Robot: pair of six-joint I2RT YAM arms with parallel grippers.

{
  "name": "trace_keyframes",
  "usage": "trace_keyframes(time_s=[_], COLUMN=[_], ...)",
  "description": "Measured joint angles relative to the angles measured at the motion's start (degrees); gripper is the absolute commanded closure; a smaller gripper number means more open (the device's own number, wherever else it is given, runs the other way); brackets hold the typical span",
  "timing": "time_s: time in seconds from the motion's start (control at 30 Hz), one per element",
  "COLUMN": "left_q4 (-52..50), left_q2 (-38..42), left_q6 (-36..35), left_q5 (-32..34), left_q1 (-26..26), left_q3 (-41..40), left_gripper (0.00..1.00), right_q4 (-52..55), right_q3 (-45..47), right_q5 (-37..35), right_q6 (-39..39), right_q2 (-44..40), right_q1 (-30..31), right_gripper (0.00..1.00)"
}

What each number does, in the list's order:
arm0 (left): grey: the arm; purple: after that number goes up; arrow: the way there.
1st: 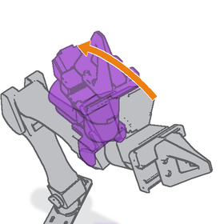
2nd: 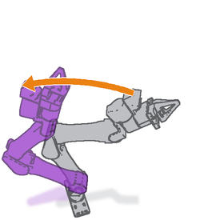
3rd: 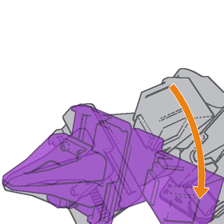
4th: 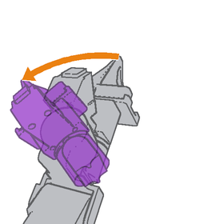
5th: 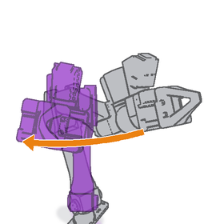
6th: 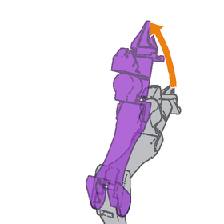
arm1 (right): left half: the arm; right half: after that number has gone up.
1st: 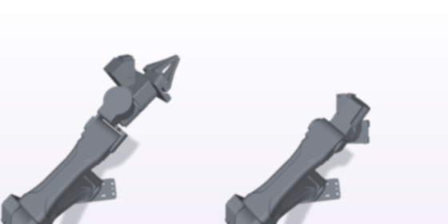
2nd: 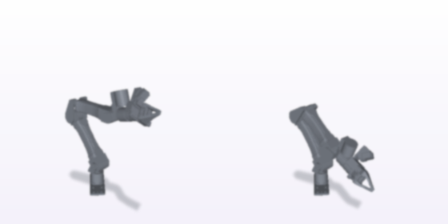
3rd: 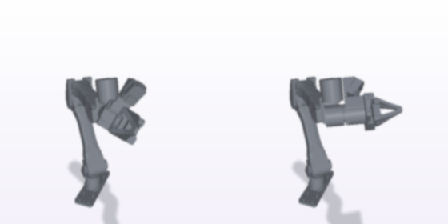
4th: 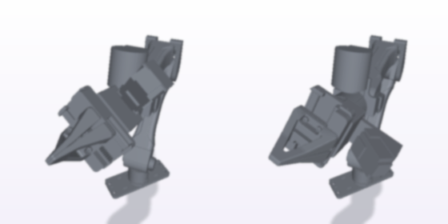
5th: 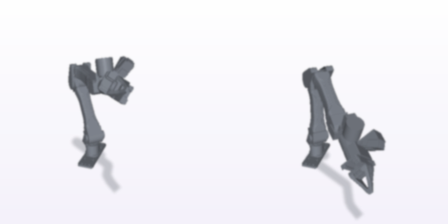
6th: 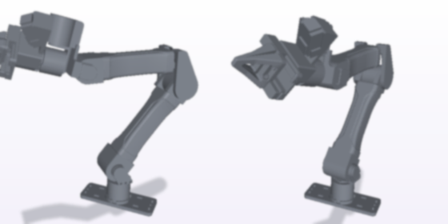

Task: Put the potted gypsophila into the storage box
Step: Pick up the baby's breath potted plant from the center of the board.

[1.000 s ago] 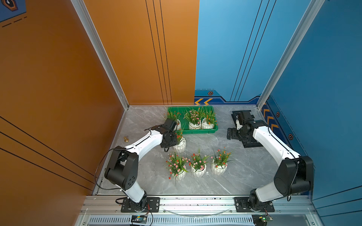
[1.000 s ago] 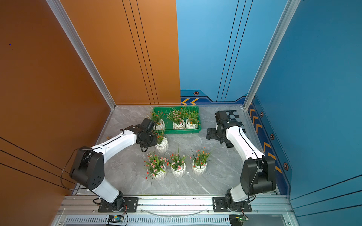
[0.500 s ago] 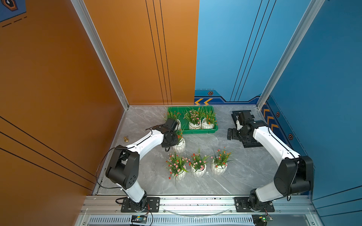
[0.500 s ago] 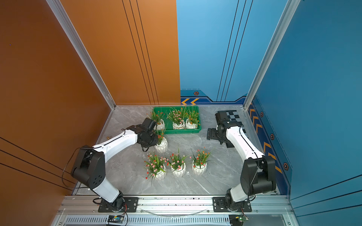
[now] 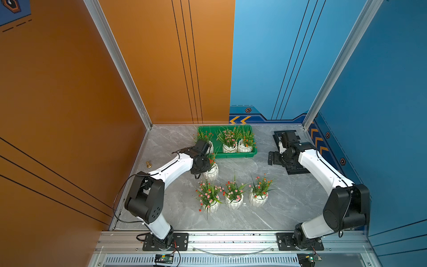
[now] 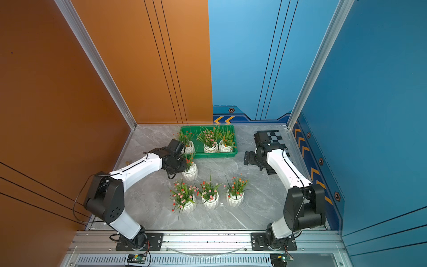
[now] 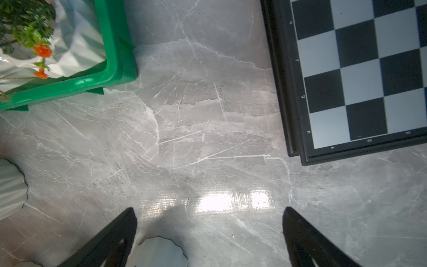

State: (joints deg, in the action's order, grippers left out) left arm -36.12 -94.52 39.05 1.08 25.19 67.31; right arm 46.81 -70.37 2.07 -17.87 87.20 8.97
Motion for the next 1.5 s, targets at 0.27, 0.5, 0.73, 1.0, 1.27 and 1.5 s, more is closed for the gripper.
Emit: trace_keyframes(time_s=[0.27,0.5,0.73,1.0,1.27,1.5], left_q4=[-0.8,-3.3,-5.1,-5.7,-5.9,-5.9], left_q2=[0.5,3.6,7.1,9.5,10.8,11.8], left_q6=[-0.2,-1.1,-2.2,-2.5,-3.1,-3.3], left_q5=[0.0,0.2,0.4,0.3,-0.2,-1.8], left_q1=[-1.0,-3.3,-5.8,-8.7,-12.2,-15.8], left_q3=[0.0,0.0,0.0,-1.6,-3.0,-4.1], left_gripper=[1.00,1.00,1.00,1.00,1.00,1.00], right_q4=[-0.2,-0.5,-0.6,-0.6,-0.6,-0.6], right_q3=[0.0,0.0,0.0,0.0,0.0,0.0], right_q5=[0.8,0.8,0.8,0.8,0.8,0.8], right_q6=[0.0,0.0,0.0,0.0,0.0,0.0], right_q2=[0.0,0.0,0.0,0.0,0.0,0.0], right_q1=[0.0,0.0,0.0,0.0,0.0,0.0], right_gripper=[0.01,0.01,0.01,0.01,0.01,0.01])
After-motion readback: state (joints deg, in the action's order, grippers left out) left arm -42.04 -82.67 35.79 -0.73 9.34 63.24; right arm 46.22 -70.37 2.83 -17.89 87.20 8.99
